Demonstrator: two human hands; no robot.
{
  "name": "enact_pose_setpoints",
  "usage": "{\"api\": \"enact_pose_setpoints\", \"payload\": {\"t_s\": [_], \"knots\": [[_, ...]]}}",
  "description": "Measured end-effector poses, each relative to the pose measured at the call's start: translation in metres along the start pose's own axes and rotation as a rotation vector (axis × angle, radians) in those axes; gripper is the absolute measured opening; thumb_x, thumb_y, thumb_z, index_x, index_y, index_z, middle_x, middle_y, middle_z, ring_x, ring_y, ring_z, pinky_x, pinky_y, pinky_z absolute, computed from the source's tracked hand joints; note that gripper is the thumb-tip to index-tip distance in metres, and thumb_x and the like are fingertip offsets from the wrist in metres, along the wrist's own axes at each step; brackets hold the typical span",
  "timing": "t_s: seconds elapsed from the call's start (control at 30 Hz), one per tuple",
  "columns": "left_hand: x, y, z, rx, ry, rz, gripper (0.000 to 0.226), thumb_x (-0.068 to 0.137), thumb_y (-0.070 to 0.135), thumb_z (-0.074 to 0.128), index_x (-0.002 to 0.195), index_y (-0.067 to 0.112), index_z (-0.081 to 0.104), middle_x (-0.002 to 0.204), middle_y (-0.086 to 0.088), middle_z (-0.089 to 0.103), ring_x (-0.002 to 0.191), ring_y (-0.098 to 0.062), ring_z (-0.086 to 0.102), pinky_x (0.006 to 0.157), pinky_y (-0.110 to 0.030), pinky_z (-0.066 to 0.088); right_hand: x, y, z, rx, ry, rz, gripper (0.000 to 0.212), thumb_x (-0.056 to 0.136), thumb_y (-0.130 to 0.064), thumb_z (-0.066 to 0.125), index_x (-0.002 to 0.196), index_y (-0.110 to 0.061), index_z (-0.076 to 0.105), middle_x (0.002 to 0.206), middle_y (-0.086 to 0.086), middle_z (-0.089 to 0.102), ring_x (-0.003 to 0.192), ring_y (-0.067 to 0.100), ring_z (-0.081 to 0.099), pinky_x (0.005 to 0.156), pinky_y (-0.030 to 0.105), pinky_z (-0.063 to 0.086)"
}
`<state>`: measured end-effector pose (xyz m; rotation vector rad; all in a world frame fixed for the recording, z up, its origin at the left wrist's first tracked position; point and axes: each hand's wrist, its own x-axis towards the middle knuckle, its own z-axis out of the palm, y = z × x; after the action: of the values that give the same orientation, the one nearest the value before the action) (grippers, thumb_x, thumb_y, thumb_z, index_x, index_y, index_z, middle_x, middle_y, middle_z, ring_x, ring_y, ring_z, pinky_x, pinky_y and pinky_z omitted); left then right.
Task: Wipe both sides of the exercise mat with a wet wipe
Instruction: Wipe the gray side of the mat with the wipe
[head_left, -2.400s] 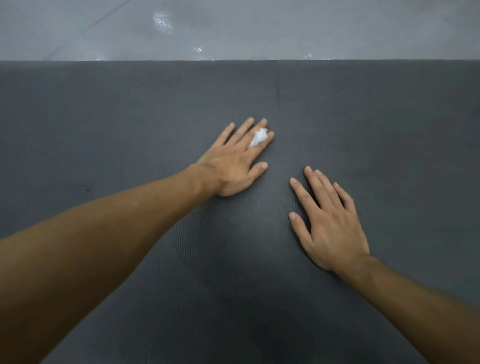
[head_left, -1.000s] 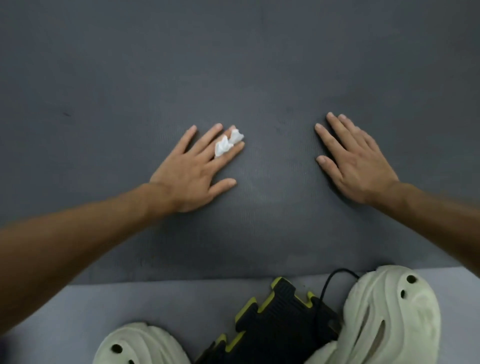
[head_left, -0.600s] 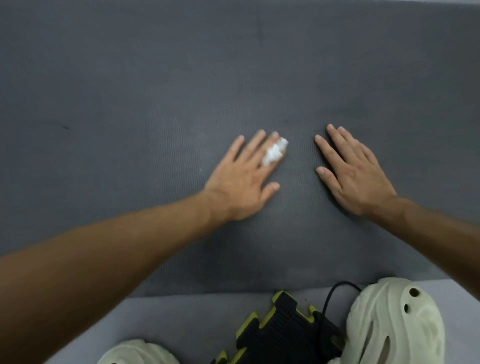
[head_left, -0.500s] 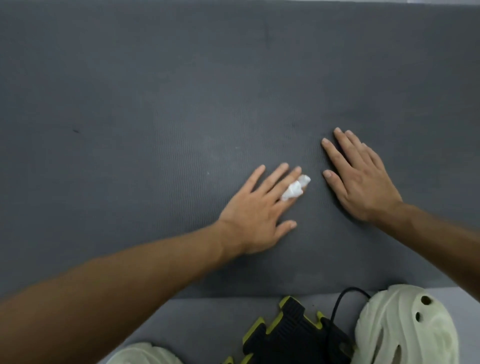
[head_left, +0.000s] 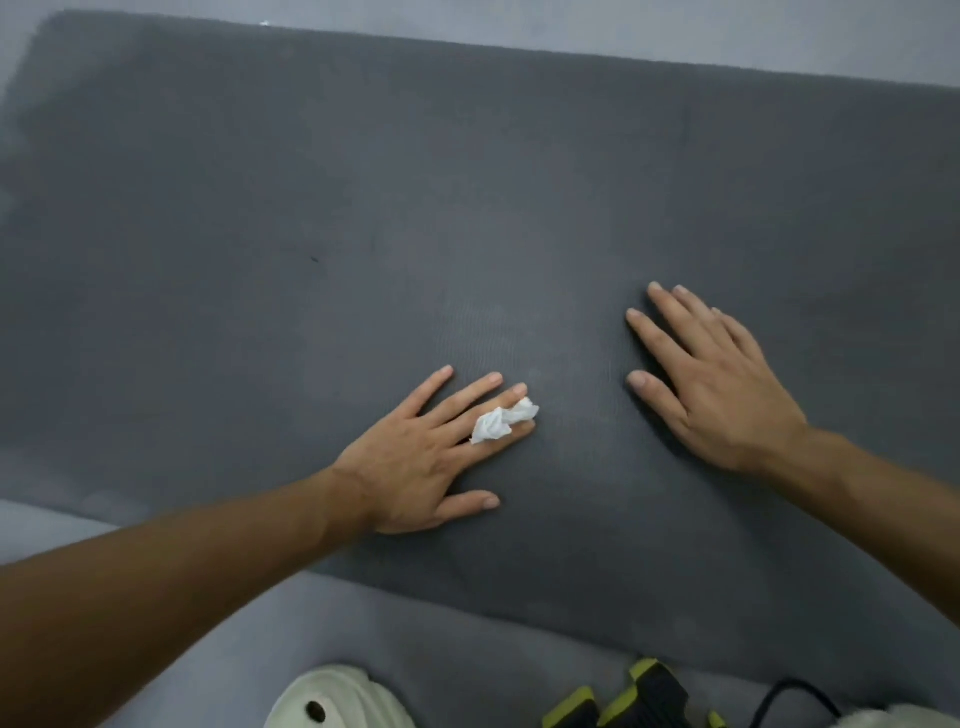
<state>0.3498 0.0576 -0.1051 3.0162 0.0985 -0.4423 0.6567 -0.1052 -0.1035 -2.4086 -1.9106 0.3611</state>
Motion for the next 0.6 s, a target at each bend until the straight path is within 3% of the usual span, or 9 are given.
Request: {"api": "enact_pose_setpoints", "payload": {"t_s": [0.2,0.33,0.43,0.53,0.6], "knots": [[-0.039,-0.032,0.006,-0.048,0.002,-0.237,0.076,0.105,0.070,0.021,0.165,0.033,-0.005,0.173,0.002,-0.007,0.159,-0.018,-0.012,0.128,-0.056,0.001,0.046,-0.058,0.001,0.063,-0.036,-0.148,0.071,0.104,-0.063,0.018,0.164,-0.026,0.029,0.174,0.002,0.015,0.161,0.020,0.008,0.128,0.042,0.012],[-0.073,-0.063,0.009,-0.190,0.012,-0.547,0.071,0.102,0.072,0.021,0.161,0.046,-0.010,0.171,0.003,-0.022,0.156,-0.013,-0.024,0.128,-0.053,-0.004,0.068,-0.083,0.006,0.041,-0.044,-0.254,0.071,0.104,-0.063,0.017,0.165,-0.027,0.027,0.174,0.001,0.013,0.161,0.019,0.005,0.129,0.042,0.010],[-0.088,-0.084,0.008,-0.330,0.069,-0.841,0.072,0.100,0.073,0.028,0.160,0.052,-0.005,0.169,0.002,-0.027,0.157,-0.014,-0.021,0.128,-0.048,-0.007,0.084,-0.086,0.010,0.030,-0.038,-0.253,0.072,0.103,-0.064,0.016,0.165,-0.028,0.027,0.174,0.001,0.013,0.161,0.019,0.007,0.128,0.042,0.011],[-0.090,-0.097,0.010,-0.404,0.177,-1.066,0.072,0.104,0.062,0.032,0.164,0.041,-0.002,0.171,0.006,-0.020,0.158,-0.015,-0.013,0.128,-0.043,-0.005,0.090,-0.087,0.012,0.003,-0.030,-0.252,0.071,0.104,-0.062,0.015,0.165,-0.027,0.025,0.174,0.002,0.012,0.161,0.019,0.006,0.129,0.042,0.011],[-0.083,-0.092,0.013,-0.421,0.198,-1.030,0.069,0.108,0.052,0.031,0.165,0.031,-0.002,0.173,0.007,-0.010,0.158,-0.011,-0.012,0.130,-0.045,0.000,0.089,-0.096,0.015,-0.020,-0.020,-0.280,0.071,0.105,-0.060,0.016,0.165,-0.023,0.024,0.174,0.002,0.013,0.161,0.021,0.006,0.129,0.042,0.011]]}}
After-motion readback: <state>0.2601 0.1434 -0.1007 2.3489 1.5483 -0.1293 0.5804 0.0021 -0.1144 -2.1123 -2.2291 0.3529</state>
